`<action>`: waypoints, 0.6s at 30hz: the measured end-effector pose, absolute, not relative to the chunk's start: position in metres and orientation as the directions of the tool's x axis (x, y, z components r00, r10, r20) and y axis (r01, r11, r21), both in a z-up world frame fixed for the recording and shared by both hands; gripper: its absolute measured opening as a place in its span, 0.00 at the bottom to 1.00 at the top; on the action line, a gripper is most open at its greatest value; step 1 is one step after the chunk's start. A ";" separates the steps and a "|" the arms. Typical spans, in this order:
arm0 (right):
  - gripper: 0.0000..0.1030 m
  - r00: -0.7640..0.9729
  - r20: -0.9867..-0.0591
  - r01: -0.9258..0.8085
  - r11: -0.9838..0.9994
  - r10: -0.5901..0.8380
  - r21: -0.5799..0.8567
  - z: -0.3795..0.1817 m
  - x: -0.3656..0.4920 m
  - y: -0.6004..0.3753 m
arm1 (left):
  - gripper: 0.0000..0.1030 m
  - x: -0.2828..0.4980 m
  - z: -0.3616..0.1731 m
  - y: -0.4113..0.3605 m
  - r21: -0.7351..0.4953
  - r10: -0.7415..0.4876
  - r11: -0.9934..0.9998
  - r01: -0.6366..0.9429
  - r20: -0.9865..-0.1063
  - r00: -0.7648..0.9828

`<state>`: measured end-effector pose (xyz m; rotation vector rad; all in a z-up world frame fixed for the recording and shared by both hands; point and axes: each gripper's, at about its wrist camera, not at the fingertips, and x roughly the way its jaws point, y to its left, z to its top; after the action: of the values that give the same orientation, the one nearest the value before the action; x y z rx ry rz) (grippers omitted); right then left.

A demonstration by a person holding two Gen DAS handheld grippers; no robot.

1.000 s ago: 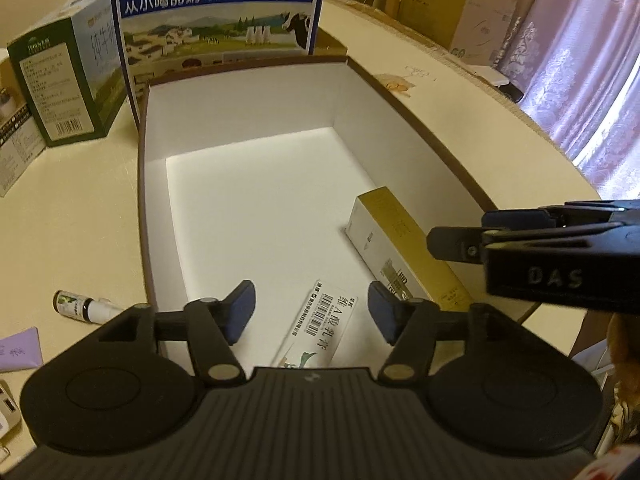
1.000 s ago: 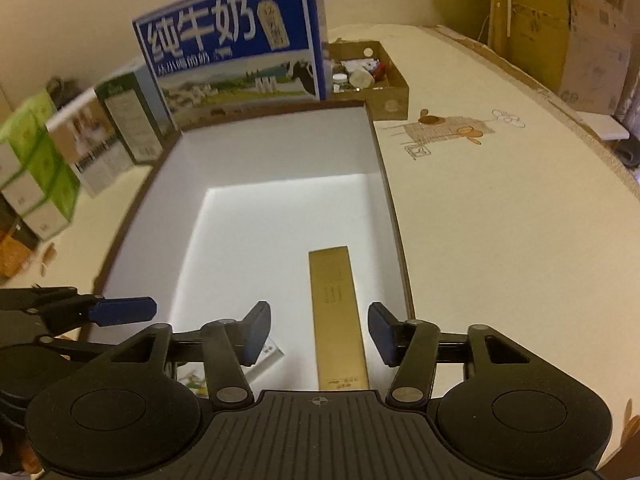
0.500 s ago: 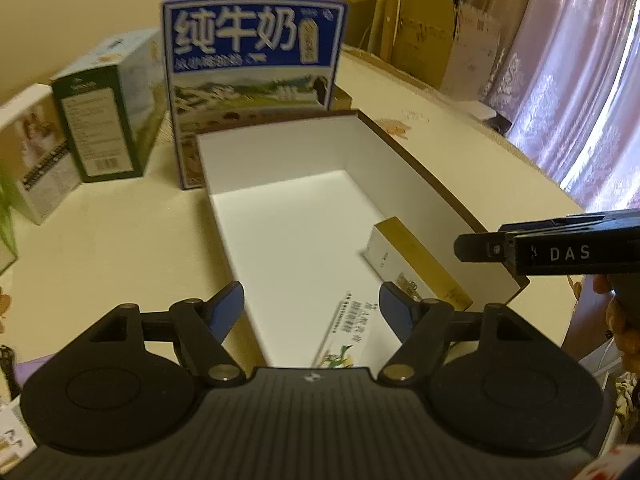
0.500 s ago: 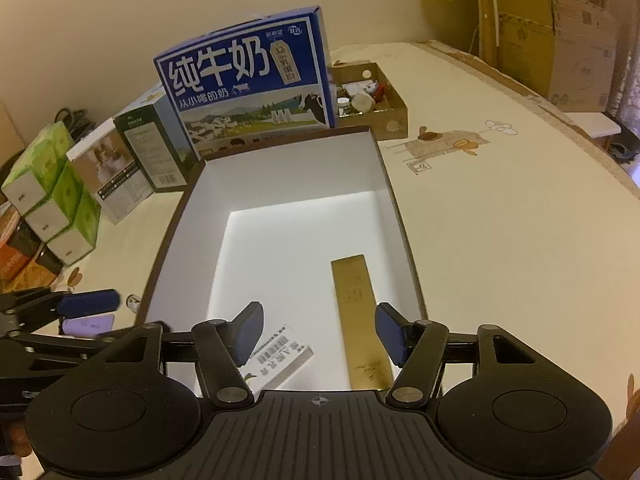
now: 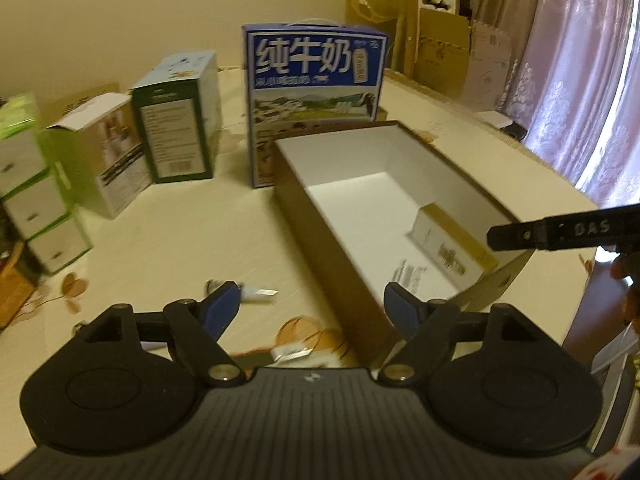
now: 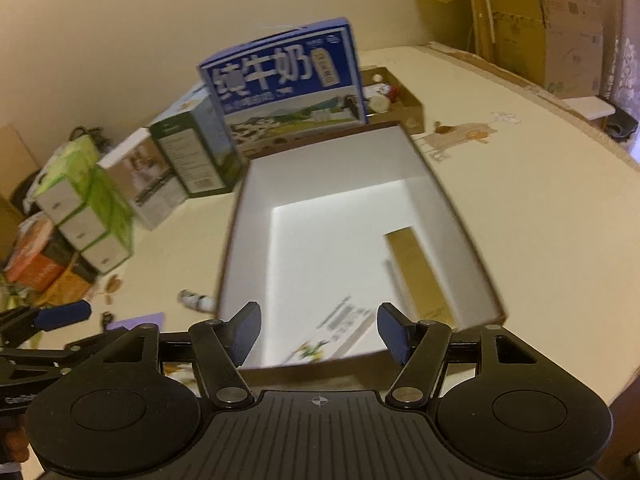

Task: Organize rigid objects
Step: 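Withdraw both tools from the brown box back over the table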

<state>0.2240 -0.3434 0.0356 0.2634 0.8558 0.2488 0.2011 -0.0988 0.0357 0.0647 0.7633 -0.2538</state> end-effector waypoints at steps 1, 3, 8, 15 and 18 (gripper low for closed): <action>0.60 0.632 -0.705 -0.116 0.939 0.322 0.325 0.037 0.219 -0.339 | 0.74 0.195 0.037 -0.094 -0.029 -0.199 0.969 0.247 -0.689 0.697; 0.60 0.635 -0.697 -0.137 0.936 0.334 0.324 0.041 0.207 -0.327 | 0.73 0.185 0.039 -0.084 -0.028 -0.186 0.972 0.232 -0.696 0.693; 0.61 0.616 -0.684 -0.193 0.917 0.391 0.350 0.043 0.180 -0.300 | 0.73 0.157 0.042 -0.056 -0.036 -0.163 0.980 0.194 -0.704 0.691; 0.61 0.567 -0.693 -0.262 0.895 0.446 0.362 0.031 0.153 -0.260 | 0.73 0.122 0.040 -0.020 -0.033 -0.115 0.991 0.130 -0.712 0.692; 0.61 0.539 -0.702 -0.286 0.885 0.465 0.367 0.024 0.145 -0.246 | 0.72 0.110 0.036 -0.007 -0.040 -0.093 0.995 0.093 -0.719 0.689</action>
<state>0.1452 -0.2459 0.0238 0.2184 0.8963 0.4507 0.1104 -0.0069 0.0362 0.0001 0.8046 -0.1043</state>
